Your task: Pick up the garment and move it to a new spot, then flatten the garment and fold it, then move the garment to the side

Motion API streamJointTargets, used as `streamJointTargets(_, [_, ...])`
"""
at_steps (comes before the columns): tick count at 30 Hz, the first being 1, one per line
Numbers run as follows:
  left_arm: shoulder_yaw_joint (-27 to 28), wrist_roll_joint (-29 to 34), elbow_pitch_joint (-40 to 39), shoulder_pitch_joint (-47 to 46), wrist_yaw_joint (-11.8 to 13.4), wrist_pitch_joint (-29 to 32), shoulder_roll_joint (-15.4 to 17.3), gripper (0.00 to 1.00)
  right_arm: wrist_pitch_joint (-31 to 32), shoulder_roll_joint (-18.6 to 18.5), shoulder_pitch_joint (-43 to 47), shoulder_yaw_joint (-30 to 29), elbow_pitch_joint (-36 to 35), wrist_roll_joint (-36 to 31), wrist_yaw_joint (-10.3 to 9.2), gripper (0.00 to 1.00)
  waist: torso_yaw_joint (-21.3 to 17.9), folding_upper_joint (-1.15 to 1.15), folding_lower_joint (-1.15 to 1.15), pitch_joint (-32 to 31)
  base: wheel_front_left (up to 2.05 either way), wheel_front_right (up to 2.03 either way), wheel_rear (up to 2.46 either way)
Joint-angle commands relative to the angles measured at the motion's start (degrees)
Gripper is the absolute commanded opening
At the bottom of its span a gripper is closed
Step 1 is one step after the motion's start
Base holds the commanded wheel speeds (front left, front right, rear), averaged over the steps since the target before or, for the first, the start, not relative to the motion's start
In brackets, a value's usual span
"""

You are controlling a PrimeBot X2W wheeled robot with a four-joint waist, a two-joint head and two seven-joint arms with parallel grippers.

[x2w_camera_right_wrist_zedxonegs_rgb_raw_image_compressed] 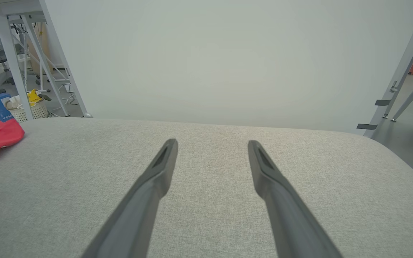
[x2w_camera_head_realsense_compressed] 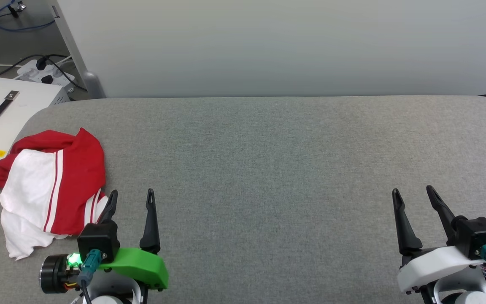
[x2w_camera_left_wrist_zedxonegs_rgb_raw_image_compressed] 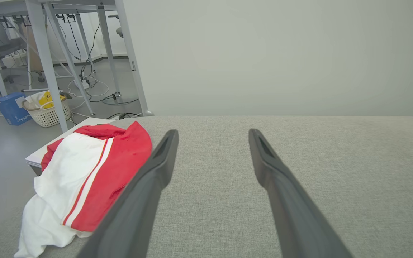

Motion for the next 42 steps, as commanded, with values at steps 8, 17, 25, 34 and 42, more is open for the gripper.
streamJointTargets(8, [-0.4, -1.1, 0.4, 0.5, 0.7, -1.6, -0.1, 1.00, -1.5, 0.0, 1.1, -0.3, -1.4, 1.3, -0.02, 1.00, 0.0, 0.00, 0.00, 0.1, 0.00, 0.00, 0.00])
streamJointTargets(17, [-0.8, -1.4, 0.4, 0.5, 1.0, -2.7, -0.2, 1.00, -2.6, 0.0, 1.4, -0.3, -2.0, 2.1, -0.02, 1.00, 0.1, 0.00, 0.00, 0.2, 0.00, 0.00, 0.00])
streamJointTargets(25, [-1.3, -1.8, 0.5, 0.5, 1.3, -3.6, -0.2, 1.00, -3.5, 0.0, 1.8, -0.2, -2.4, 2.6, -0.02, 1.00, 0.2, 0.00, 0.00, 0.2, 0.00, 0.00, 0.00])
streamJointTargets(34, [-1.6, -2.1, 0.8, 0.6, 1.6, -4.7, -0.2, 1.00, -4.6, -0.1, 2.3, 0.0, -2.2, 2.9, -0.03, 1.00, 0.3, 0.00, 0.00, 0.2, 0.00, 0.00, 0.00])
streamJointTargets(42, [-1.8, -2.4, 1.2, 0.8, 1.9, -5.6, -0.2, 1.00, -5.5, -0.1, 2.9, 0.2, -2.0, 3.2, -0.03, 1.00, 0.3, 0.00, 0.00, 0.2, 0.00, 0.00, 0.00])
